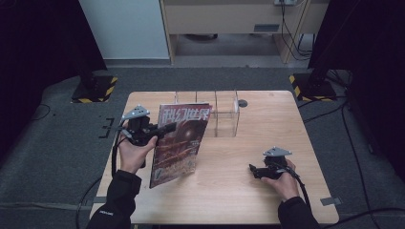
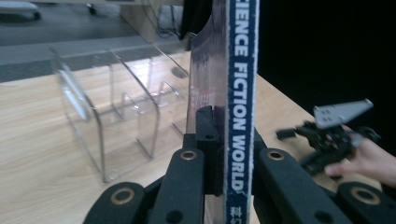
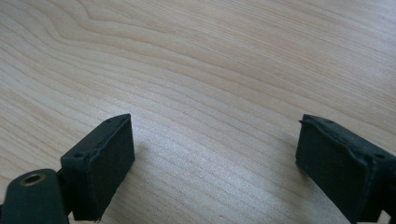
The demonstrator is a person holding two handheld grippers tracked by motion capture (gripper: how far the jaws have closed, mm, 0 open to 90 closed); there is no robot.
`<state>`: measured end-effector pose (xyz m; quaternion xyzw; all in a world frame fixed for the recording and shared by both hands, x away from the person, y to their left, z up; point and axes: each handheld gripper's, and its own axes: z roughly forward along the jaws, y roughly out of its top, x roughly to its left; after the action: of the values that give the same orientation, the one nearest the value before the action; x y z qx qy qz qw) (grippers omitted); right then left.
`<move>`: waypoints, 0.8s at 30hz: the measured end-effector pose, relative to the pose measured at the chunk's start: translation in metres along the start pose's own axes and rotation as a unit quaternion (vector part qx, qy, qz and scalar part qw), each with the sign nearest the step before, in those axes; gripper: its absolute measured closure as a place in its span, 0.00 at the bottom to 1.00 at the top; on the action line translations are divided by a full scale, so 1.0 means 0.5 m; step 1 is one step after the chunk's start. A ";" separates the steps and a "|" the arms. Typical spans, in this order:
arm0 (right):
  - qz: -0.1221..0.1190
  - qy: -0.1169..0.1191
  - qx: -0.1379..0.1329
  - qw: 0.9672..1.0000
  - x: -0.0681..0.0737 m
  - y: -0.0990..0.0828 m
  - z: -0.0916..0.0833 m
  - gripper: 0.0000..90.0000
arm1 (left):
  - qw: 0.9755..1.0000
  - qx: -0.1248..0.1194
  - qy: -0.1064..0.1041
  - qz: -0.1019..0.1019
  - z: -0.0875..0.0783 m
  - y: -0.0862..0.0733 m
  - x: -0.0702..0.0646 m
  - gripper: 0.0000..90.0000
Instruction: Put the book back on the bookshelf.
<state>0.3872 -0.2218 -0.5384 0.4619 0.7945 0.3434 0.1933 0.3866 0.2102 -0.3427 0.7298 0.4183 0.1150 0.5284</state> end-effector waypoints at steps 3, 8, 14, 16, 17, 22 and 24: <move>0.002 -0.002 0.002 1.000 0.000 0.000 0.001 0.12 | 1.000 -0.009 0.016 -0.010 0.001 0.007 0.011 0.93; 0.003 -0.005 0.003 1.000 0.000 0.001 0.001 0.10 | 0.999 -0.018 0.036 -0.011 0.004 0.024 0.018 0.93; 0.000 -0.004 0.004 1.000 -0.001 0.001 0.001 0.10 | 0.999 -0.028 0.043 -0.012 0.010 0.051 0.022 0.93; 0.001 -0.005 0.005 1.000 0.000 0.001 0.001 0.10 | 0.998 -0.029 0.053 -0.006 0.016 0.060 0.019 0.93; 0.002 -0.006 0.004 1.000 0.000 0.001 0.002 0.10 | 0.998 -0.031 0.054 -0.006 0.019 0.063 0.018 0.93; 0.002 -0.007 0.004 1.000 0.000 0.001 0.002 0.10 | 0.998 -0.023 0.061 0.002 0.032 0.079 0.020 0.93; 0.002 -0.008 0.003 1.000 0.000 0.002 0.003 0.10 | 0.998 -0.020 0.062 0.001 0.034 0.085 0.024 0.93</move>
<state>0.3884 -0.2209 -0.5387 0.4667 0.7931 0.3380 0.1974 0.4251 0.2036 -0.3161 0.7109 0.4467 0.1692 0.5162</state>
